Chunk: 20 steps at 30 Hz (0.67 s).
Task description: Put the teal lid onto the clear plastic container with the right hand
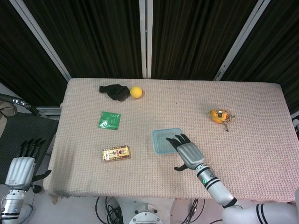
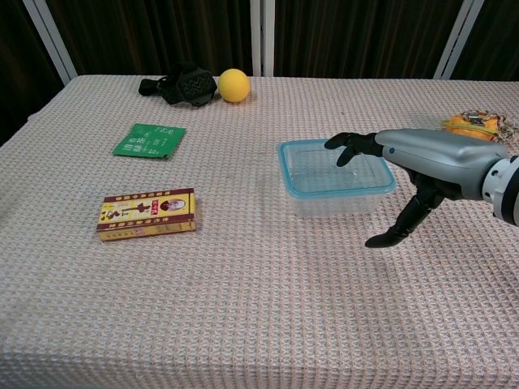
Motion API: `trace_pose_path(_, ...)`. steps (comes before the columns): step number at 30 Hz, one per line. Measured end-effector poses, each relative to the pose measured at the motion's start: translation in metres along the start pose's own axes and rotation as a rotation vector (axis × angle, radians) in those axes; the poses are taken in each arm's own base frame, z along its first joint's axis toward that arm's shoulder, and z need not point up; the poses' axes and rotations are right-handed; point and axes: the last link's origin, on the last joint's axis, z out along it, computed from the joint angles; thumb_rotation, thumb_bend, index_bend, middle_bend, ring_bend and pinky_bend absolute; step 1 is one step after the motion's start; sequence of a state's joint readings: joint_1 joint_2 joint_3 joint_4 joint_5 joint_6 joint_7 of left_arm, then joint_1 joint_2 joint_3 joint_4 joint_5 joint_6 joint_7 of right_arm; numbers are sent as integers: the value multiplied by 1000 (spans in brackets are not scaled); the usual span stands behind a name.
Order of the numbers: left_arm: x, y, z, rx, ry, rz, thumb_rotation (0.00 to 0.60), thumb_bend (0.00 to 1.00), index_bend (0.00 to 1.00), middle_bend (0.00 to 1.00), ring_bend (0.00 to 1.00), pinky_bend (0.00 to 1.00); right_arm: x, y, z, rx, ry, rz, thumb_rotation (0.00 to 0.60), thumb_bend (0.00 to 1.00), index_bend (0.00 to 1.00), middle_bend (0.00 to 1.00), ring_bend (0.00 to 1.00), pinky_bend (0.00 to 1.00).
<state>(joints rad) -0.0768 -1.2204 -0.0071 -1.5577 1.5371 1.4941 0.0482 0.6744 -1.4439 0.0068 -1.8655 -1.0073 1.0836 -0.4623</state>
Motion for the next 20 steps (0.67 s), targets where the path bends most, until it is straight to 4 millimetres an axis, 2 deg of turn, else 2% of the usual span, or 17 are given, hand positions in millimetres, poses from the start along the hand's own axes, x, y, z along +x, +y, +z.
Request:
trace_pose_path(4,3,1,2,-9,17,4,600,0,101,57,0,0,15,6,-12,-4,77,4,600,0,0,163,0,0)
trace_pose_path(10,8,2,4,-27,60,17,600,0,101,57,0,0,39,41,-49,-105,218,-3,600,0,0,121,0,0)
trace_pose_path(15,10,4,6,-35,75,31,600,0,101,57,0,0,50,79,-96,-236,359,21,600,0,0,27,0,0)
trace_pose_path(20,12,6,5,-32,81,39,600,0,101,57,0,0,51,111,-145,-327,466,73,600,0,0,14,0,0)
